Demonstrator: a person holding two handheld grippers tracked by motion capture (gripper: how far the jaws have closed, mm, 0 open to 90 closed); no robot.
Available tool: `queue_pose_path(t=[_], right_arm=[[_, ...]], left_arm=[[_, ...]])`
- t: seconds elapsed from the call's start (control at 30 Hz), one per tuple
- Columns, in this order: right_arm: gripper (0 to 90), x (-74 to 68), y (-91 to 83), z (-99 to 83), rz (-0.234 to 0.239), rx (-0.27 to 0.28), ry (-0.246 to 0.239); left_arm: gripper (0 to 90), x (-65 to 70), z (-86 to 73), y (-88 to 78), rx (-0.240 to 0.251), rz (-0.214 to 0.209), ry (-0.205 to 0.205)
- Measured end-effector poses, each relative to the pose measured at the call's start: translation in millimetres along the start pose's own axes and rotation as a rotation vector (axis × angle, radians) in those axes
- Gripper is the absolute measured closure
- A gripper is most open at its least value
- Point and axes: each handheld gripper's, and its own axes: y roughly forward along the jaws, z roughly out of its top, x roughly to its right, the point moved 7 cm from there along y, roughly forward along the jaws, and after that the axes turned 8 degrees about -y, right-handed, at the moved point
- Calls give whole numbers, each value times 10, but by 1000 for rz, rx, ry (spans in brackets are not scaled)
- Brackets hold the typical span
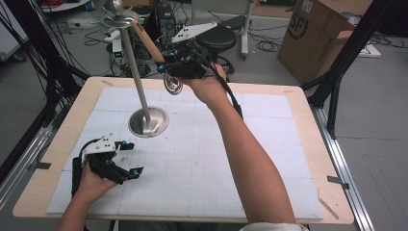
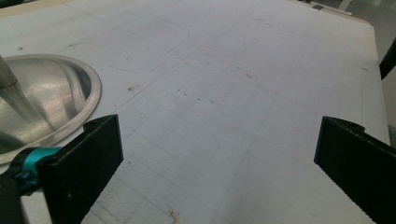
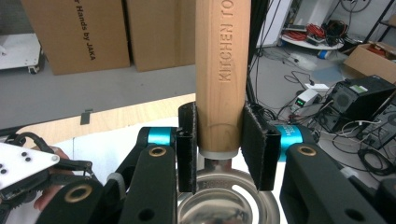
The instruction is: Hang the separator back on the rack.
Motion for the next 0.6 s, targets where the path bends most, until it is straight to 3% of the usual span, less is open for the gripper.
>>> queue_pose_path(t=[0.6], right_arm=[[685, 51, 187, -76, 40, 25, 64]], left_arm=[[18, -8, -12, 8, -7, 3, -4]])
